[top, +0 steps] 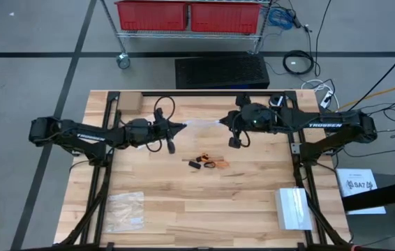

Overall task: Sort rubber bands
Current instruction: Close the transparent zip bag

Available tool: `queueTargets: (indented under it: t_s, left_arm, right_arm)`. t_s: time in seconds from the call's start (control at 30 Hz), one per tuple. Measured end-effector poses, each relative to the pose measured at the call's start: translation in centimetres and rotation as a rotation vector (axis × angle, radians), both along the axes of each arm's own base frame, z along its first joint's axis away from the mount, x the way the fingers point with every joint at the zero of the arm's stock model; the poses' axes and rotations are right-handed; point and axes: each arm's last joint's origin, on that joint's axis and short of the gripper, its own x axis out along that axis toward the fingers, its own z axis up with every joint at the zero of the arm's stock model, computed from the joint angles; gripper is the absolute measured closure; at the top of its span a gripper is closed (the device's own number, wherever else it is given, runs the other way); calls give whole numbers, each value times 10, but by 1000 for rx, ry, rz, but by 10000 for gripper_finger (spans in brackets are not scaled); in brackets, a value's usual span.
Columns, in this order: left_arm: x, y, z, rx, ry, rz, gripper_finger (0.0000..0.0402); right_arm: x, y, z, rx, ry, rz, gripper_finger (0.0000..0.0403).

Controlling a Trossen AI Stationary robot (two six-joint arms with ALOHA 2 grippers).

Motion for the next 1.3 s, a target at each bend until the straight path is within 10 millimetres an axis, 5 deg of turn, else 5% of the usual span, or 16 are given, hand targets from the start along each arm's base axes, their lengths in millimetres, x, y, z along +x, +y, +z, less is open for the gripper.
queueTargets:
  t_s: [0.7, 0.9, 1.3]
  left_arm:
    - [3, 3, -1, -14, 21, 134, 401]
    - [7, 1, -16, -9, 129, 123, 401]
    - [4, 3, -26, 84, 274, 190, 401]
  right_arm:
    - [20, -30, -27, 57, 77, -27, 403]
    - [23, -37, -55, 52, 107, -38, 403]
    - [40, -82, -96, -88, 105, -56, 403]
